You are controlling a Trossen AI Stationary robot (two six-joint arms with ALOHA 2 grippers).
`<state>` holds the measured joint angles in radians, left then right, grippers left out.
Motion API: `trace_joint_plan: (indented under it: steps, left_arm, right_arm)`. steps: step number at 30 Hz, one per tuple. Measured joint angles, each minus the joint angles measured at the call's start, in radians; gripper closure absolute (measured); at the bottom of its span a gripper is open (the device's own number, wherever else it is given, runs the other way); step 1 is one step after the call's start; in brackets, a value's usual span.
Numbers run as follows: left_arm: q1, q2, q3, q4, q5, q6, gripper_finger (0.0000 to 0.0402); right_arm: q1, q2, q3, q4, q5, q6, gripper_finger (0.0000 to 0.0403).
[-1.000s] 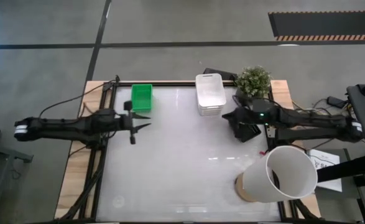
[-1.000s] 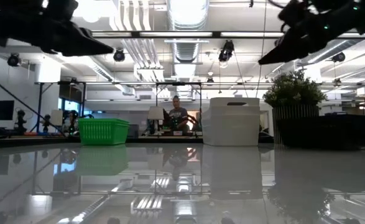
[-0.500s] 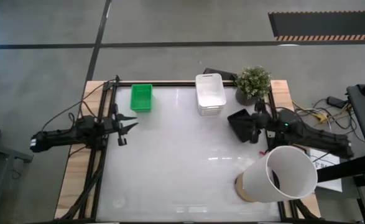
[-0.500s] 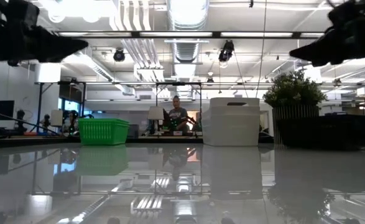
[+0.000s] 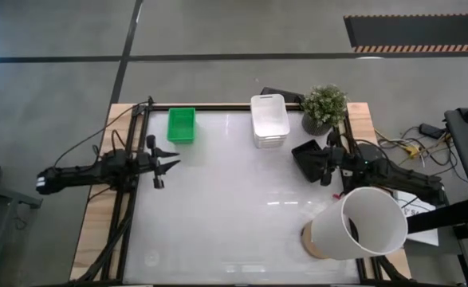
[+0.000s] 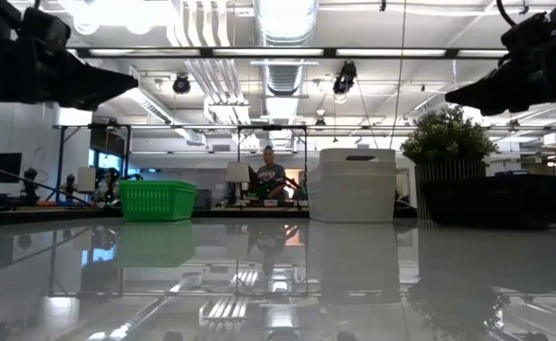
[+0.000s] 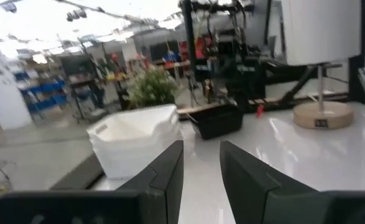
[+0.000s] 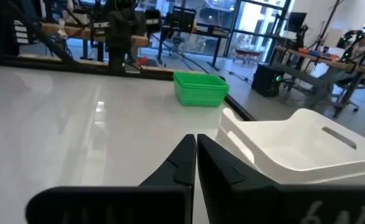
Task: Stack baskets by color
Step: Return to Home Position
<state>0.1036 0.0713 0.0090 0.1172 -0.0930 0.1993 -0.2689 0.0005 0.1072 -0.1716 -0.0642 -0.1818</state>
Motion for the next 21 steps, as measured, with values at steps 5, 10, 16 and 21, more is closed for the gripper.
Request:
trace_joint_plan:
  steps: [5, 10, 16, 21]
  left_arm:
    - [0.000, 0.000, 0.000, 0.004, 0.010, -0.011, 0.0313]
    - [0.000, 0.006, -0.001, 0.008, -0.034, -0.010, 0.0313]
    - [0.000, 0.003, -0.002, 0.004, -0.072, -0.009, 0.0313]
    - [0.001, 0.004, -0.002, -0.001, -0.073, -0.004, 0.0313]
  right_arm:
    - [0.000, -0.001, -0.042, 0.042, -0.016, -0.001, 0.0394]
    - [0.001, 0.038, -0.093, 0.195, -0.060, 0.004, 0.0394]
    - [0.000, 0.063, -0.095, 0.202, -0.024, 0.051, 0.0394]
    - [0.000, 0.068, -0.095, 0.201, -0.015, 0.085, 0.0394]
